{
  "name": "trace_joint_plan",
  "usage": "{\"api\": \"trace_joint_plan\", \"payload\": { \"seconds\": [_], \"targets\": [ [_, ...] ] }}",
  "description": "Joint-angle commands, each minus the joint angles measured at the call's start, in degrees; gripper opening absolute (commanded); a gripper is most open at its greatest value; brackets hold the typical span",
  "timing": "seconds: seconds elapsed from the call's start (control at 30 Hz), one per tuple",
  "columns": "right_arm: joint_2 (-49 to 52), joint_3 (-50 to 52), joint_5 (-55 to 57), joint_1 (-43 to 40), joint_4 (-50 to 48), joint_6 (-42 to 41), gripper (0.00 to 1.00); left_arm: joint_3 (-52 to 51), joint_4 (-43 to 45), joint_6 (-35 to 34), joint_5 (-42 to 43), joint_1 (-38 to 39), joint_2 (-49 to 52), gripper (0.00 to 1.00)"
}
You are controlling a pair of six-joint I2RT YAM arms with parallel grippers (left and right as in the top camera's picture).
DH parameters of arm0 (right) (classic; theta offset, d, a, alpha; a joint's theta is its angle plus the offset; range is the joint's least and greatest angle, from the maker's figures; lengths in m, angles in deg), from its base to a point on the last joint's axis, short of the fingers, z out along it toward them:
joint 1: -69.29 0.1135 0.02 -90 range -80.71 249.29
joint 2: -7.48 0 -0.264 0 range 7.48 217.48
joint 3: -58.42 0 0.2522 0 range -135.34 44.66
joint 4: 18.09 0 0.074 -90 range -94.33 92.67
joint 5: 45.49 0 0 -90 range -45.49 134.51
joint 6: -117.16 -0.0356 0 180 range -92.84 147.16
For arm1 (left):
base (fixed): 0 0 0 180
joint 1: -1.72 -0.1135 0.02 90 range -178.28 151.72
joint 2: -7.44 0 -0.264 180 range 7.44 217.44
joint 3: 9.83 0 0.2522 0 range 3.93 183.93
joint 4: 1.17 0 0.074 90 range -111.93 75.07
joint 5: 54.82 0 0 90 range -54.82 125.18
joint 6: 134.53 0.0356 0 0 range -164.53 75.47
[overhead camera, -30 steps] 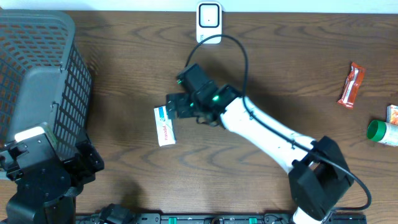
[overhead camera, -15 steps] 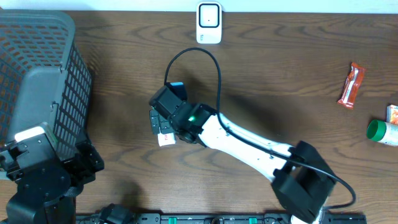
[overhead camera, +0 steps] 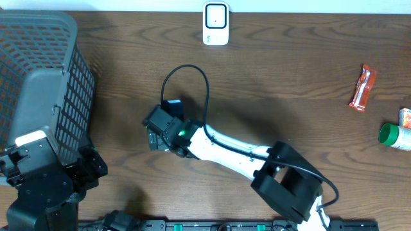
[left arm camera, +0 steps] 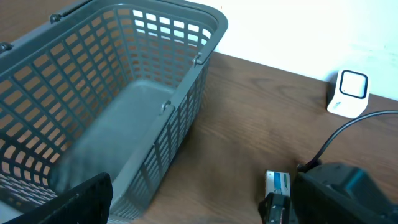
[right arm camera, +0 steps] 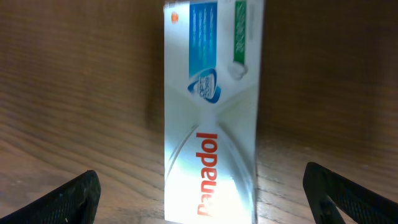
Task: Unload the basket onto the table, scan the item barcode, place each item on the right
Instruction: 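Move the right gripper left over the Panadol box and descend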
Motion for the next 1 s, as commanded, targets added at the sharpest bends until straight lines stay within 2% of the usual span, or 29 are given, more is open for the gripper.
{"api": "trace_joint_plan", "payload": {
  "seconds": [0.0,0.2,0.4,0.57,0.7,0.83,0.97],
  "targets": [
    [1.46,-1.49,1.03,0.68,-0.28,-1.22,0.99,0.48,0.20,-0.31,-0.50,-0.24,-0.13,0.91],
    [4.22,-1.49,1.07,0.63,2.01,-1.22,0.99,0.48,0.20,-0.31,-0.50,-0.24,-0.13,0.91],
    [4.42,-1.49,2.78,0.61,5.55,-1.16,0.88,0.48,0.20,-0.31,-0.50,-0.24,-0.13,0.91],
    [4.42,-1.49,3.39,0.11,6.93,-0.96,0.68,0.48,0.20,-0.31,-0.50,-0.24,-0.13,0.91],
    [4.42,-1.49,3.37,-0.96,8.72,1.70,0.56,0.48,0.20,-0.31,-0.50,-0.24,-0.13,0.91],
    [4.42,-1.49,3.39,-1.99,11.10,6.82,0.54,0.48,0.20,-0.31,-0.50,-0.24,-0.13,0.92],
    [4.42,-1.49,4.07,-3.63,15.74,7.02,0.55,0.48,0.20,-0.31,-0.50,-0.24,-0.13,0.91]
  ]
}}
